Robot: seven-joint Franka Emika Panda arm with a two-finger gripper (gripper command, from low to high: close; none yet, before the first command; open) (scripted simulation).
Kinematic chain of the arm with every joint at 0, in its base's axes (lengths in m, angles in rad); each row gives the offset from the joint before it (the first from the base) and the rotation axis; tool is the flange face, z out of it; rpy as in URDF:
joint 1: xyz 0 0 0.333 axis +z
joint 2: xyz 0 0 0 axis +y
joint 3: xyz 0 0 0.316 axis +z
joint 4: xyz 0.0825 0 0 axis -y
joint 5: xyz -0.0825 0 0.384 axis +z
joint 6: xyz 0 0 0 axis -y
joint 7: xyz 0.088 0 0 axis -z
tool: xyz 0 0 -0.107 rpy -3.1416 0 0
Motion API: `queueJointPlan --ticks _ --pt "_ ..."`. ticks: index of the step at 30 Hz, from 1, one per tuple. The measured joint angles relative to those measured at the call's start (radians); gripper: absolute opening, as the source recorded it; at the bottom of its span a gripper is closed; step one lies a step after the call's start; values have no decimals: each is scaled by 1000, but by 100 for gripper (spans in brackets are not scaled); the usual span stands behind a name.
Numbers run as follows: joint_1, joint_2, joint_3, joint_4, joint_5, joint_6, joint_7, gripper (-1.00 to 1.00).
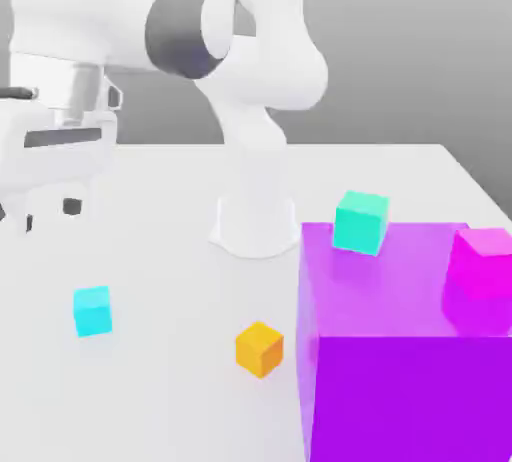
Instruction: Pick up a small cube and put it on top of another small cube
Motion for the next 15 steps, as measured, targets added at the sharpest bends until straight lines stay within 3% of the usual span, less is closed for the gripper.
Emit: queueJointPlan --ticks 15 --pt "-225 259 -40 -169 -57 183 675 0"
